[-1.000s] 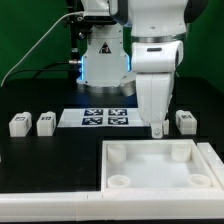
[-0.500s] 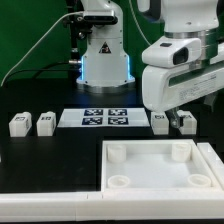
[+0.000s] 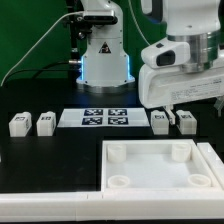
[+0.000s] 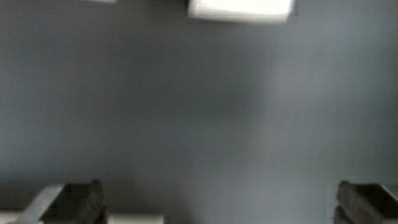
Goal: Assemble one leg
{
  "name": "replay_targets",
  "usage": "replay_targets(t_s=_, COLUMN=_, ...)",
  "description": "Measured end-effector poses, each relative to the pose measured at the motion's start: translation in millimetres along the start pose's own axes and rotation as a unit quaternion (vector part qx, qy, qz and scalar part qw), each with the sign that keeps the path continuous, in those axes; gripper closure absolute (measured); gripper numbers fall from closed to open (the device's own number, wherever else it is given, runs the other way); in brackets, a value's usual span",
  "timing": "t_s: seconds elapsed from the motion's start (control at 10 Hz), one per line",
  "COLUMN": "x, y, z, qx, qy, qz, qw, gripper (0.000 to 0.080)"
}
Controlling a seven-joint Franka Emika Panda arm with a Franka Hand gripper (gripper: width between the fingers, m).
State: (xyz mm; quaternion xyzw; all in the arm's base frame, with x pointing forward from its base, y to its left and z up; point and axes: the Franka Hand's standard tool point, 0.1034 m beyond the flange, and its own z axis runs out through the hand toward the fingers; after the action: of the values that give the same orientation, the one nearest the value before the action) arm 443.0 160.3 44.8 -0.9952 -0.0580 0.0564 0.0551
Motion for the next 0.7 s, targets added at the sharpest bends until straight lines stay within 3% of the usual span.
replay_targets(t_s=0.3, x=-1.3, y=-3.6, z=-2.3, qx=0.003, qy=-0.054, qz=0.027, qw=0.998, gripper=0.0150)
replay_targets(t_s=0.6, x=-10.1, y=-4.4, z=-0.7, qx=0.004, qy=-0.192, qz=0.029, qw=0.981, gripper=0.0150)
replay_targets(t_s=0.7, x=-20.1, y=-10.6, z=5.0, qx=-0.005, qy=-0.246, qz=0.084, qw=0.965, gripper=0.0150)
